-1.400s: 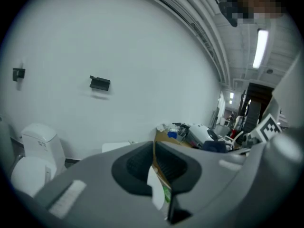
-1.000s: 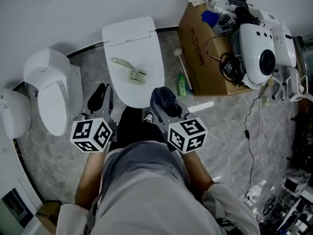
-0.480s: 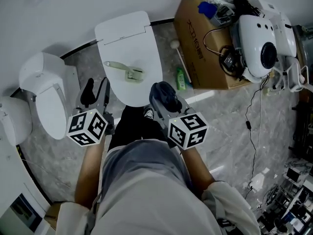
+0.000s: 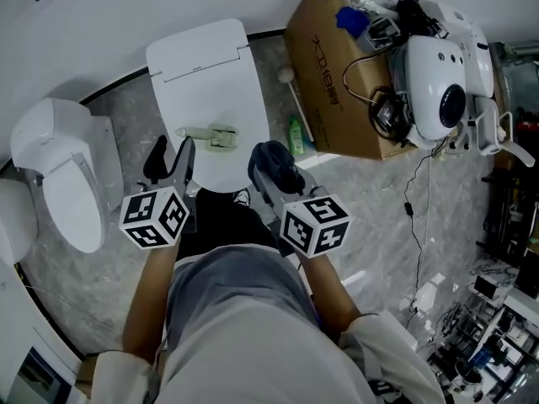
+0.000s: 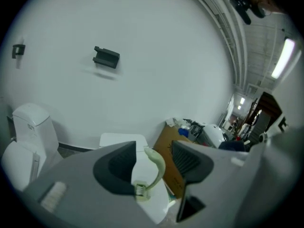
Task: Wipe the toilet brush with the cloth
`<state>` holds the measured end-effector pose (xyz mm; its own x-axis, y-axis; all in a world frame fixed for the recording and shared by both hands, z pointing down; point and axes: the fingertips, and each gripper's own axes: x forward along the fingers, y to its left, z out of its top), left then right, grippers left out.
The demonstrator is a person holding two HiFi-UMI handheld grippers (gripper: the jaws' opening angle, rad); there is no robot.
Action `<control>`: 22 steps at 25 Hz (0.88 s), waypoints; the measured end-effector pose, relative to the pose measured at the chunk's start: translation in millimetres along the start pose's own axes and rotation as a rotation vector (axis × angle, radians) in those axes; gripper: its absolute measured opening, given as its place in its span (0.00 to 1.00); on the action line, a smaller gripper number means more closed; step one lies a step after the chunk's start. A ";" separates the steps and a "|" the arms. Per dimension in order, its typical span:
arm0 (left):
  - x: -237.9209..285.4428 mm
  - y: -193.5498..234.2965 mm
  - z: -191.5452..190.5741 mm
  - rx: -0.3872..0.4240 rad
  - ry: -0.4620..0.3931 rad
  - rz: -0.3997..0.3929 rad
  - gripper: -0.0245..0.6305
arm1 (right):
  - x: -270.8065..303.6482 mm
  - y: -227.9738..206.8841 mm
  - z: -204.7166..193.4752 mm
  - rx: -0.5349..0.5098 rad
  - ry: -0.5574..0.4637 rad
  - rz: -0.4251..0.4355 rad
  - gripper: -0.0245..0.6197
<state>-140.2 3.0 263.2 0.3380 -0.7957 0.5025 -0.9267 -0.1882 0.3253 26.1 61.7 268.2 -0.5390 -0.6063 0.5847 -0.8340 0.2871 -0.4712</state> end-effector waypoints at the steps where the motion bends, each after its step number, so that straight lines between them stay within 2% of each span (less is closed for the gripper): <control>1: 4.6 2.2 -0.5 -0.008 -0.002 -0.006 0.04 | 5.6 -0.7 3.0 0.002 0.011 -0.011 0.20; 7: 26.5 12.5 -0.3 -0.051 -0.003 -0.076 0.04 | 40.6 -1.2 22.3 0.013 0.043 -0.053 0.20; 13: 40.0 17.9 -4.1 -0.038 -0.025 -0.133 0.04 | 72.2 -7.3 32.4 0.012 0.052 -0.064 0.20; 17: 42.9 15.6 -4.8 -0.022 -0.039 -0.148 0.04 | 94.4 -15.7 32.2 0.015 0.075 -0.037 0.20; 22: 46.9 16.0 -2.2 -0.015 -0.062 -0.123 0.04 | 126.8 -30.6 29.2 0.008 0.128 0.036 0.21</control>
<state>-138.9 -36.1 293.7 0.4375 -0.8015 0.4077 -0.8763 -0.2784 0.3932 -13.3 -45.6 337.5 -0.5796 -0.4962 0.6464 -0.8131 0.3004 -0.4986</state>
